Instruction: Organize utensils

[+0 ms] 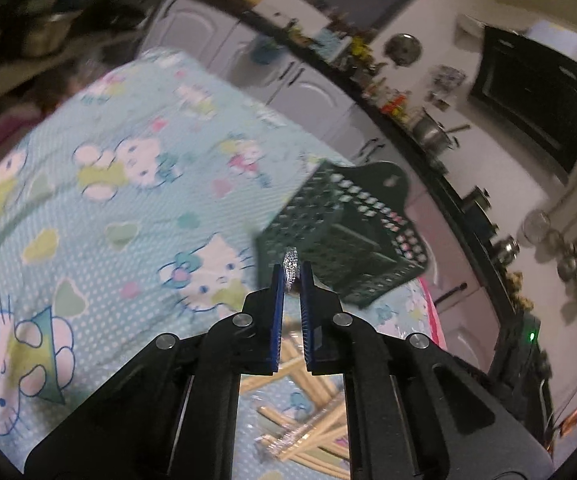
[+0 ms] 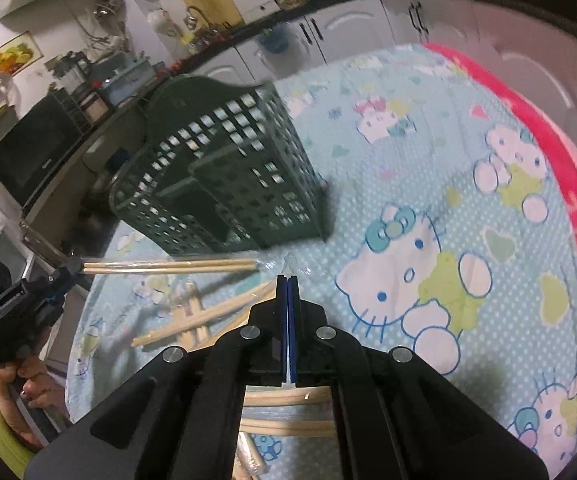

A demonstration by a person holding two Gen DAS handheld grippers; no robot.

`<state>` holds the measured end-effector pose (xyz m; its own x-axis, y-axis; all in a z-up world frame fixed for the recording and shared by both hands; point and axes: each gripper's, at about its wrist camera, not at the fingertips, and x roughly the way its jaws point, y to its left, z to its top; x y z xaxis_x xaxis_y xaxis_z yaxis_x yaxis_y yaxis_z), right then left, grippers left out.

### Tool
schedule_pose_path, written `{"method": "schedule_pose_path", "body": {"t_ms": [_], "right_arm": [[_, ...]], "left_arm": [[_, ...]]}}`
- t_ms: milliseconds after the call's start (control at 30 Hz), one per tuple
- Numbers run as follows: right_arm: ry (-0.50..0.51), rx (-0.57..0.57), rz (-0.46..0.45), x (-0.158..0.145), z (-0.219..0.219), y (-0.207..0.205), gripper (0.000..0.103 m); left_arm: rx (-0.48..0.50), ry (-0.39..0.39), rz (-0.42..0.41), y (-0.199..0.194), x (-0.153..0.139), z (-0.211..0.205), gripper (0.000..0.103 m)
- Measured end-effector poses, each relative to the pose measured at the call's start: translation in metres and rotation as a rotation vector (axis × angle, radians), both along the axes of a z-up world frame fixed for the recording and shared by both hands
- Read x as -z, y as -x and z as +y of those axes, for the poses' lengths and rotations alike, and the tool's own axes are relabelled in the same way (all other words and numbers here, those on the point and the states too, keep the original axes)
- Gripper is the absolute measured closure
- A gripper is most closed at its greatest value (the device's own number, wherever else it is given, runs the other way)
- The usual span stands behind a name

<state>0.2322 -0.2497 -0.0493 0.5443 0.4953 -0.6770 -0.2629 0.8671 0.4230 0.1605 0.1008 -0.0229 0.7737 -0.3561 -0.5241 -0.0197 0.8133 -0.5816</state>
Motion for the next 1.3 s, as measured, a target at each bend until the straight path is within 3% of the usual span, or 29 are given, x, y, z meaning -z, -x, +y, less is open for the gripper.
{"method": "schedule_pose_path", "body": {"t_ms": [233,533,1100,1300], "right_arm": [[-0.006,-0.036,-0.106,-0.033,0.003,0.014,0.102],[-0.037,-0.087,-0.224,-0.076,0.005,0.030,0.102],[-0.034,-0.081,-0.329,-0.131,-0.002,0.035,0.102],[-0.010,-0.081,-0.350,-0.142,-0.011,0.032,0.102]], "left_arm": [[0.056,-0.066,-0.077,0.007,-0.028,-0.025,0.100],[0.118,-0.115,-0.116,0.005,-0.052,-0.046,0.100],[0.233,-0.164,-0.193,-0.013,-0.098,-0.092,0.100],[0.232,-0.170,-0.213,-0.016,-0.109,-0.096,0.100]]}}
